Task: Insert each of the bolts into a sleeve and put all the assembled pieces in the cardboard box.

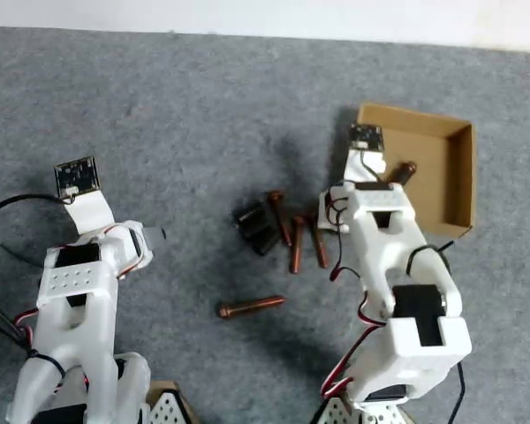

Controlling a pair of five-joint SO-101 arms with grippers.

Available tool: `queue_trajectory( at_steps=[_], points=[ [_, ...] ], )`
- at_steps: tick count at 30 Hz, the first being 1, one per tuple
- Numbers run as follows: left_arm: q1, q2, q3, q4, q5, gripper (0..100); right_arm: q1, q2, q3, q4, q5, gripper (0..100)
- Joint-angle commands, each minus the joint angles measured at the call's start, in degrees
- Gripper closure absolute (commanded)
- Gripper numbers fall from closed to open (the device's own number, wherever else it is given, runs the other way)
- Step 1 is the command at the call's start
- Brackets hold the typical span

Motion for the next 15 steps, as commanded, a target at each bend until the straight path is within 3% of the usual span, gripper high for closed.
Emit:
queue_trajectory(
  at_steps=[1,8,15],
  points=[
    [-0.75,0.13,-2.68,-0.88,-0.18,71,-0.22,-6.99,6.64,-3.30,0.44,99.4],
    [-0.75,0.13,-2.68,-0.79,-0.18,71,-0.40,-24.40,25.19,-17.36,0.53,99.4],
    [-0.57,-0.04,-1.71,-0.97,-0.18,71,-0.31,-35.21,34.07,-23.25,0.53,99.4]
  ],
)
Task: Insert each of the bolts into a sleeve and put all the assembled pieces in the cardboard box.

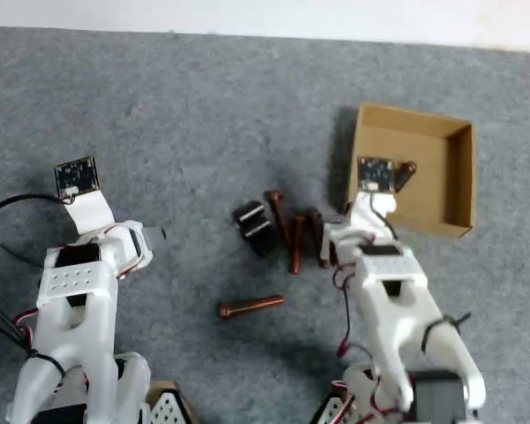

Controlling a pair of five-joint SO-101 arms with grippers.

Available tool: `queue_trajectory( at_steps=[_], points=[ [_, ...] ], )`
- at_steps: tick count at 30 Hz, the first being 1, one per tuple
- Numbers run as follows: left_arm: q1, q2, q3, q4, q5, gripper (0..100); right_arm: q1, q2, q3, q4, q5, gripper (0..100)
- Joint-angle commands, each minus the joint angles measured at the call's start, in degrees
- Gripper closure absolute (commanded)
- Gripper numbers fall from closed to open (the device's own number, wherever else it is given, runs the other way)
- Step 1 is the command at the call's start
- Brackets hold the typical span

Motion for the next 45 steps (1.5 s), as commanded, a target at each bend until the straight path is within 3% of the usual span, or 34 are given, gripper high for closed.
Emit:
queue_trajectory(
  at_steps=[1,5,11,23,32,45],
  points=[
    [-0.48,-0.22,-1.45,-0.97,-0.18,71,-0.31,-6.73,1.71,-3.38,0.53,99.4],
    [1.80,-0.22,-1.19,-0.97,-0.09,71,-0.31,-11.30,4.44,-3.56,0.53,99.4],
    [13.93,-0.22,-0.84,-0.62,1.05,70,-0.31,-19.30,9.01,-3.56,0.53,99.4],
    [33.89,-0.31,0.13,-0.62,35.60,70,-0.31,-24.66,12.35,-3.56,0.53,99.4],
    [49.19,-0.31,6.46,0.35,38.33,70,-0.31,-24.22,12.18,-3.56,0.53,99.4],
    [50.15,-0.31,6.55,0.62,43.52,70,-0.31,-24.22,12.26,-3.56,0.62,99.4]
  ],
)
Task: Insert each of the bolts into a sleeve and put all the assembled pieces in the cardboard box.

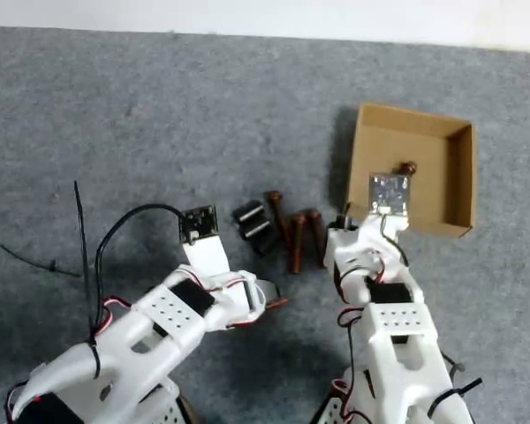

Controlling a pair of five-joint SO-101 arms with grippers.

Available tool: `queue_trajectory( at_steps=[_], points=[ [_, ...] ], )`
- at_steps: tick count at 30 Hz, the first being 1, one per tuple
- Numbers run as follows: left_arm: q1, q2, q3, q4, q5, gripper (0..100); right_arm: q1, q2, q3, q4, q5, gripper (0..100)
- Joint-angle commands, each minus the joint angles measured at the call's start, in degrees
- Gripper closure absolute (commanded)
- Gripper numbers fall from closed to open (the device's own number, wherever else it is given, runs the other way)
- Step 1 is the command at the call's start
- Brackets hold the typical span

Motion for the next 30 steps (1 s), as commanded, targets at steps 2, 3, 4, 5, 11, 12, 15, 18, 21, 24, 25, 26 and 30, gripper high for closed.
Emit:
queue_trajectory(
  at_steps=[2,3,4,5,11,12,15,18,21,24,25,26,30],
  points=[
    [0.75,-0.31,-0.75,0.62,0.62,70,-0.22,-0.48,-0.57,-1.63,0.62,99.4],
    [0.13,-0.40,-0.92,0.44,0.62,70,-0.22,-0.48,-0.57,-1.63,0.62,99.4],
    [-0.84,-0.40,-1.45,0.35,0.62,70,-0.22,-0.48,-0.57,-1.63,0.62,99.4],
    [-2.33,-0.40,-2.24,0.35,0.62,70,-0.22,-0.48,-0.57,-1.63,1.41,99.4],
    [-10.15,-0.40,-5.32,0.35,0.35,70,-0.22,-0.48,-0.57,-1.63,4.57,99.4],
    [-10.51,-0.40,-5.49,0.35,0.35,70,-0.22,-0.48,-0.57,-1.63,4.57,99.4],
    [-10.86,-0.40,-5.67,0.35,0.18,70,-0.22,-0.48,-0.57,-1.63,4.57,99.4],
    [-10.59,-0.31,-4.44,0.70,-7.03,70,-0.22,-0.48,-0.57,-1.63,4.57,99.4],
    [-10.95,-0.31,-2.59,1.23,-22.77,70,-0.22,-0.48,-0.57,-1.63,4.57,99.4],
    [-10.95,-0.31,-2.68,4.66,-33.49,70,-0.22,-0.48,-0.57,-1.63,4.66,99.4],
    [-10.95,-0.31,-2.77,5.54,-34.20,70,-0.22,-0.48,-0.57,-1.63,4.66,99.4],
    [-10.86,-0.31,-3.30,6.24,-34.02,70,-0.22,-0.48,-0.57,-1.63,4.66,99.4],
    [-10.86,-0.31,-7.08,11.69,-34.11,70,-0.22,-0.48,-0.57,-1.63,4.75,99.4]
  ],
)
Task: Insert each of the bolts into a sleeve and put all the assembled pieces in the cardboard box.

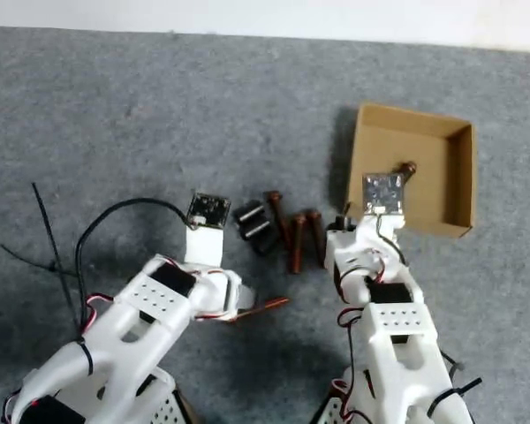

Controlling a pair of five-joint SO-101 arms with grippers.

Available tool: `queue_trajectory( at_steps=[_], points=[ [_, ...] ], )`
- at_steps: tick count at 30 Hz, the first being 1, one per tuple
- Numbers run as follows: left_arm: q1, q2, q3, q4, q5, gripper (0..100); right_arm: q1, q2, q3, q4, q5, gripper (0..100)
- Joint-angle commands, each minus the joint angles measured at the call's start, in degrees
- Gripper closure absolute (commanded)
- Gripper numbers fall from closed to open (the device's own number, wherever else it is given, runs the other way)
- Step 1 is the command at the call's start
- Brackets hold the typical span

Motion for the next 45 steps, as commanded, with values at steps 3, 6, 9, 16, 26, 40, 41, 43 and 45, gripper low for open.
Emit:
queue_trajectory(
  at_steps=[3,6,9,16,26,40,41,43,45],
  points=[
    [-0.31,-0.31,-6.99,7.12,-1.05,70,-0.22,-0.48,-0.57,-1.63,0.62,99.4],
    [-0.04,-0.31,-7.60,7.65,-1.23,70,-0.22,-0.48,-0.57,-1.63,0.70,99.4],
    [-0.04,-0.40,-7.78,7.65,-1.32,70,-0.22,-0.48,-0.57,-1.63,0.70,99.4],
    [1.27,-0.40,-7.96,7.56,-1.49,70,-0.22,-0.48,-0.31,-3.38,0.79,99.4],
    [4.88,-0.40,-10.42,8.70,-30.33,70,-0.04,-0.48,2.33,-7.69,0.79,99.4],
    [4.18,0.22,-2.51,-0.97,-49.14,71,-0.04,-0.48,2.42,-7.69,0.79,99.4],
    [3.47,0.22,-0.84,-3.08,-49.41,71,-0.04,-0.48,2.42,-7.69,0.79,99.4],
    [2.07,0.22,1.89,-7.65,-49.41,71,-0.04,-0.48,2.42,-7.69,0.79,99.4],
    [1.27,0.22,2.68,-10.46,-49.41,71,-0.13,-0.48,2.42,-7.78,0.79,99.4]
  ],
)
